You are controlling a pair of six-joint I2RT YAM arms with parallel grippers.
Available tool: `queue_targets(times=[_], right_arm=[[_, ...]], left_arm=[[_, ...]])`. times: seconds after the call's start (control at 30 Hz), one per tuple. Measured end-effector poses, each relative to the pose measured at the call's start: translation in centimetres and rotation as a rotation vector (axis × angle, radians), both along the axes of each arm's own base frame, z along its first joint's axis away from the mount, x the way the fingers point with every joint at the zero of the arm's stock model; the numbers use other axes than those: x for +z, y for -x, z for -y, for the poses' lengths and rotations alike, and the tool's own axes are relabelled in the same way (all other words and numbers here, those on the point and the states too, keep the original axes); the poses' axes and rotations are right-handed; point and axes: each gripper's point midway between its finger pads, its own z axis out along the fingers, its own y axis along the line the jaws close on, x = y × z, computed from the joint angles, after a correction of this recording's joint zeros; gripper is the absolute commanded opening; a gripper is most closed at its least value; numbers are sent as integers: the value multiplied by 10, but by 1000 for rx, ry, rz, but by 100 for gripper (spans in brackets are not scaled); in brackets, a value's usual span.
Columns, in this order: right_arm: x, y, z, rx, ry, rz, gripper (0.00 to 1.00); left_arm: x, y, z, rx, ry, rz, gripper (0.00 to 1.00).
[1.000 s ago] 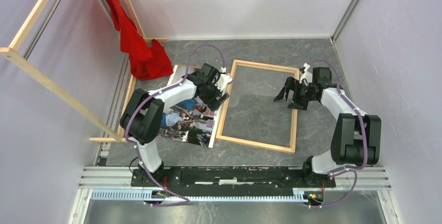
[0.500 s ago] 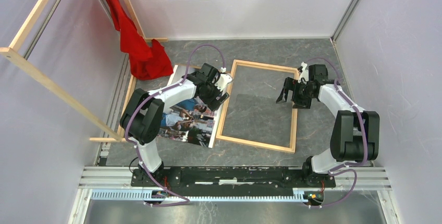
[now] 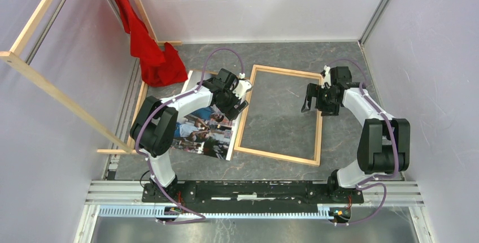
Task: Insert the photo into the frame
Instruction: Place the photo frame item in the photo frame.
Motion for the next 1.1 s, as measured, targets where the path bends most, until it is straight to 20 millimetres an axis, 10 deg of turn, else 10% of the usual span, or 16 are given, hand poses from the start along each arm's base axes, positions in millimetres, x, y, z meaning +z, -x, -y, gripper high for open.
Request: queue_targets(times=[1.1], right_arm=[[-9,6,-1,9,37,-19,98]], left_arm=[[-2,3,1,-5,-2,-4,91]])
